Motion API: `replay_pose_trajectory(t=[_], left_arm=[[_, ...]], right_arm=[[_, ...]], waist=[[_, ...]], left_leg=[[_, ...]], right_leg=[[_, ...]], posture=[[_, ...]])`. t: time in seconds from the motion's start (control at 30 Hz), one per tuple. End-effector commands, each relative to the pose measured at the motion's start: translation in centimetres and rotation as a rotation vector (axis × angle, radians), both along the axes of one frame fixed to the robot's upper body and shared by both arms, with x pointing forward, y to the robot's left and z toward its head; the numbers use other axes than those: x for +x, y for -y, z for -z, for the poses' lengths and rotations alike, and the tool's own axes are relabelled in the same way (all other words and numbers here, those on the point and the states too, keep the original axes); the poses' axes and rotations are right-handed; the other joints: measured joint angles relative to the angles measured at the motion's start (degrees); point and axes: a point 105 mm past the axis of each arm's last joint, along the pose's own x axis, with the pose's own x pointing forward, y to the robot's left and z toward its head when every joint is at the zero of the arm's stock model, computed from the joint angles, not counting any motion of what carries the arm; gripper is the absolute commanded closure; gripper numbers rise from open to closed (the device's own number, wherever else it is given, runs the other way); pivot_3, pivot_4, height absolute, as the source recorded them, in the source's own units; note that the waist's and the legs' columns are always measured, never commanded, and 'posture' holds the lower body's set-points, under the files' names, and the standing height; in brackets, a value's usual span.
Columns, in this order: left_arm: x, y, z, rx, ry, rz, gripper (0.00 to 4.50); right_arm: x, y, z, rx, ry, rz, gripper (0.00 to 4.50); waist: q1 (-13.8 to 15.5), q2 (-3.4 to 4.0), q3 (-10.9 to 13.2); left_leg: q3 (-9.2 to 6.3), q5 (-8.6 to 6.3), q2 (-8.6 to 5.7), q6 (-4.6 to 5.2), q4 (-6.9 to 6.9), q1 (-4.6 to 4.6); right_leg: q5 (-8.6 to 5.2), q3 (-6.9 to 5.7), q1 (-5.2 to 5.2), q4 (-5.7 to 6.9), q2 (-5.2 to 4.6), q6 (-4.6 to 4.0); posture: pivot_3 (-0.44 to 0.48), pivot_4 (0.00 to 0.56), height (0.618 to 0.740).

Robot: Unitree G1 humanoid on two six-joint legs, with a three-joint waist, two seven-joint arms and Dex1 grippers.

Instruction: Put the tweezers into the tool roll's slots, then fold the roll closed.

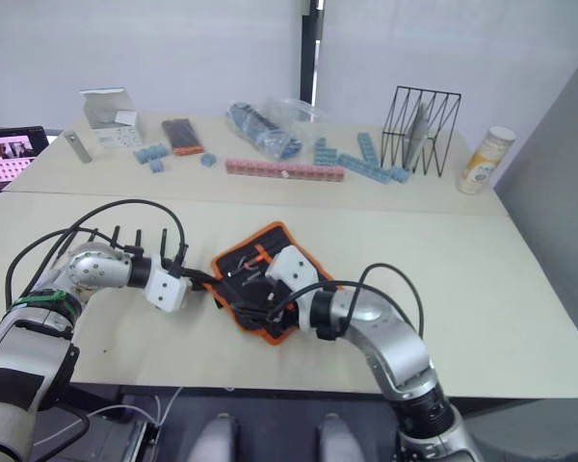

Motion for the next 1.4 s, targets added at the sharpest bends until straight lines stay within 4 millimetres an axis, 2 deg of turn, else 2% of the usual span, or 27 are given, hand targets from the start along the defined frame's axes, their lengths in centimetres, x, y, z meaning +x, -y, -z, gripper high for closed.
replay_pose_trajectory(t=[0.03,0.13,0.43,0.57,0.67,0.73,0.8,0.9,0.93,1.03,1.17,1.3,1.4], left_arm=[[0.1,-0.4,-0.4,0.023,0.029,-0.001,4.50],[0.3,-0.5,-0.5,0.016,0.033,-0.019,4.50],[0.5,-0.8,-0.8,-0.017,0.021,-0.046,4.50],[0.2,-1.1,-1.5,-0.087,-0.113,-0.070,3.28],[0.2,-2.2,-2.4,-0.180,-0.323,-0.154,2.32],[0.2,-3.5,-3.4,-0.269,-0.559,-0.274,1.62],[-0.1,-3.8,-4.7,-0.395,-0.747,-0.342,0.98],[-0.4,-2.5,-7.4,-0.627,-0.945,-0.319,0.98],[-0.6,-2.1,-7.6,-0.665,-0.980,-0.325,0.98],[-0.9,-1.0,-7.1,-0.737,-1.028,-0.352,1.83],[-1.1,0.4,-5.5,-0.786,-1.003,-0.399,3.16],[-1.0,0.4,-2.5,-0.767,-0.931,-0.505,4.49],[-1.0,-0.4,0.3,-0.673,-0.844,-0.590,4.49]], right_arm=[[0.2,-0.5,0.4,0.024,0.010,0.026,3.40],[-0.1,-0.9,2.0,0.007,-0.020,0.023,4.41],[-0.2,-1.3,5.8,-0.109,-0.118,0.047,4.47],[-0.4,-1.4,7.0,-0.134,-0.169,0.046,4.50],[-0.5,-1.5,7.2,-0.140,-0.180,0.042,4.50],[-0.6,-1.5,7.3,-0.146,-0.183,0.036,4.50],[-0.7,-1.6,7.4,-0.154,-0.183,0.029,4.50],[-0.7,-1.7,7.4,-0.164,-0.180,0.013,4.50],[-0.7,-1.7,7.4,-0.167,-0.179,0.009,4.50],[-0.5,-1.7,7.3,-0.171,-0.171,0.007,4.50],[-0.3,-1.7,7.2,-0.180,-0.162,0.003,4.50],[-0.4,-1.6,7.1,-0.190,-0.157,-0.003,4.50],[-0.4,-1.5,6.8,-0.190,-0.151,-0.009,4.50]], waist=[[0.0,0.00,0.0],[0.0,0.00,0.0],[0.0,0.00,0.0],[-0.1,0.00,0.0],[-0.4,0.00,0.0],[-0.7,-0.01,0.0],[-1.4,-0.01,0.0],[-1.6,-0.01,0.0],[-1.6,-0.01,0.0],[-1.9,-0.01,0.0],[-1.9,-0.01,0.0],[-1.8,-0.02,0.0],[-1.7,-0.02,0.0]], left_leg=[[0.00,0.00,0.00,0.00,0.01,0.00],[0.00,0.00,0.00,0.00,0.00,0.00],[0.01,0.00,0.00,0.00,0.02,0.00],[0.01,0.00,0.00,0.00,0.02,0.01],[-0.01,0.00,0.01,0.00,0.02,0.02],[-0.03,0.00,0.01,0.00,0.03,0.02],[-0.07,0.00,0.00,0.00,0.06,0.00],[-0.13,0.00,0.00,0.00,0.06,0.03],[-0.14,0.00,0.00,0.00,0.07,0.03],[-0.10,0.00,0.00,0.00,0.06,0.15],[-0.11,0.00,0.00,0.01,0.03,0.27],[-0.10,0.01,0.00,0.01,0.05,0.33],[-0.06,0.01,0.00,0.01,0.04,0.41]], right_leg=[[0.00,0.00,0.00,0.00,0.00,0.00],[0.00,0.00,-0.01,0.02,0.00,0.00],[0.00,0.01,-0.02,0.03,0.00,0.00],[0.00,0.00,-0.02,0.05,0.00,-0.01],[-0.01,-0.01,-0.02,0.12,0.01,-0.02],[-0.02,-0.01,-0.02,0.17,0.01,-0.03],[-0.08,-0.01,-0.04,0.30,0.02,-0.01],[-0.26,-0.06,-0.02,0.47,0.00,-0.02],[-0.29,-0.09,-0.01,0.50,0.00,-0.02],[-0.30,-0.05,0.02,0.56,0.01,-0.04],[-0.38,-0.06,0.02,0.77,0.02,-0.11],[-0.38,-0.03,0.07,0.79,0.03,-0.12],[-0.39,0.00,0.09,0.78,0.03,-0.13]], posture=[[0.000,0.150,0.663],[0.000,0.150,0.663],[0.000,0.150,0.663],[0.000,0.150,0.663],[0.000,0.150,0.663],[0.000,0.150,0.663],[0.000,0.150,0.663],[0.000,0.150,0.663],[0.000,0.150,0.663],[0.000,0.150,0.663],[0.000,0.150,0.663],[0.000,0.150,0.663],[0.000,0.150,0.663]])
